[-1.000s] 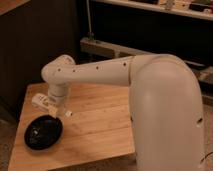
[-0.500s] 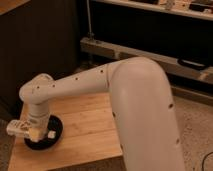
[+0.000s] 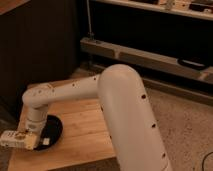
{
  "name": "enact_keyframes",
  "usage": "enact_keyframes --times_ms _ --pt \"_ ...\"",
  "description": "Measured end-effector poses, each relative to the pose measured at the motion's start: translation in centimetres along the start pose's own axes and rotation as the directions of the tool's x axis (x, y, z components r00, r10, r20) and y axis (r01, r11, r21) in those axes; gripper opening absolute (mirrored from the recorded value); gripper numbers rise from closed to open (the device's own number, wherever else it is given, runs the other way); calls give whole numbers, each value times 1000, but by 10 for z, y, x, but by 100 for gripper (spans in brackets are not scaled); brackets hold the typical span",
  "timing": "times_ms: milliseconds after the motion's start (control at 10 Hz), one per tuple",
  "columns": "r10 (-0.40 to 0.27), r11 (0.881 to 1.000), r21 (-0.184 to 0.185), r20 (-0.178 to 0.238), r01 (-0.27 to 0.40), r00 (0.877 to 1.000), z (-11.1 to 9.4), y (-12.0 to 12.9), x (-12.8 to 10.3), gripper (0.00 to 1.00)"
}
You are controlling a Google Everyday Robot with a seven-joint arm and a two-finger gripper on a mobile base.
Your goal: Place the bottle in the ceramic bowl
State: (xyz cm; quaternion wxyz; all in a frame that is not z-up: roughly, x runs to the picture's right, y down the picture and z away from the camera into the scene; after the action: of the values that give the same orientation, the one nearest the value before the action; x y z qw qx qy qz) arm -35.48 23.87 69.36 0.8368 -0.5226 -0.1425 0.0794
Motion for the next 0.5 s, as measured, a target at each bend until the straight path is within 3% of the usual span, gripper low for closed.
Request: enact_keyframes --times_ms 300,500 --pt "133 990 42 1 -133 991 -9 -14 28 52" --pt "236 969 69 19 -237 972 -14 -29 53 72"
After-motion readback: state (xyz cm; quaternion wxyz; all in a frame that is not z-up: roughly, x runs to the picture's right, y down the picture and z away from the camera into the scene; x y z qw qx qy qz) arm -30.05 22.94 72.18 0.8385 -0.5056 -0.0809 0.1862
